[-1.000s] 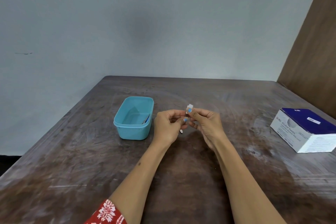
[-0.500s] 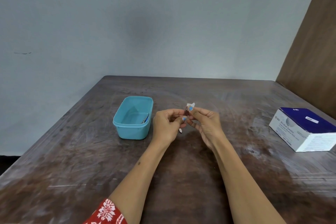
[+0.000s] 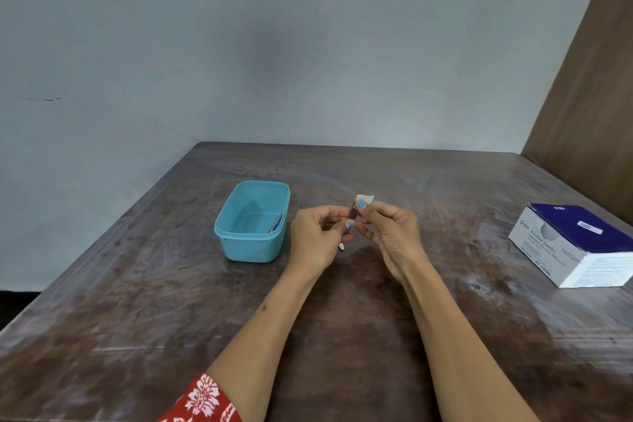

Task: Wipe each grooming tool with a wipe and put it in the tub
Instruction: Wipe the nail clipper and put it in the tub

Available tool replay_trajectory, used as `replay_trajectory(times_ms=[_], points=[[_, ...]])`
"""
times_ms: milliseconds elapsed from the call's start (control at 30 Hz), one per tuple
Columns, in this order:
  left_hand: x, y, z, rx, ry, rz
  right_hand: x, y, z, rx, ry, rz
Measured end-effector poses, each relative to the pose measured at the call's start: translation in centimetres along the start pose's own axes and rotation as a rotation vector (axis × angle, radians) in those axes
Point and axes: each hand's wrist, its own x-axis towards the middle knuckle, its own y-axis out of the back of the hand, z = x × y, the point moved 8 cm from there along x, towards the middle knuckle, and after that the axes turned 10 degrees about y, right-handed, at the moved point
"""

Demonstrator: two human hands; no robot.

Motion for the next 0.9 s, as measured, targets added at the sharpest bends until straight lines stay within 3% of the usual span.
replay_trajectory(times_ms=[400, 500, 600, 733, 900], points=[[-0.6, -0.2, 0.4, 0.039, 0.004, 0.019, 0.3, 1.2, 0.0, 0.013, 0.033, 0.161], [-1.1, 0.2, 1.2, -0.033, -0.001, 0.053, 0.4, 2.9, 0.5, -0.014, 0.035, 0.29], [-1.9, 2.1, 3.6, -0.055, -0.089, 0.16, 0.5, 3.4, 0.7, -0.086, 0.059, 0.314], [-2.1, 8.2, 7.8, 0.056, -0.217, 0.414, 0.5, 3.3, 0.4, -0.152, 0.11, 0.305], [0.7, 11.6, 7.1, 0.555, 0.094, 0.366, 0.5, 3.2, 0.6, -0.185, 0.112, 0.292]])
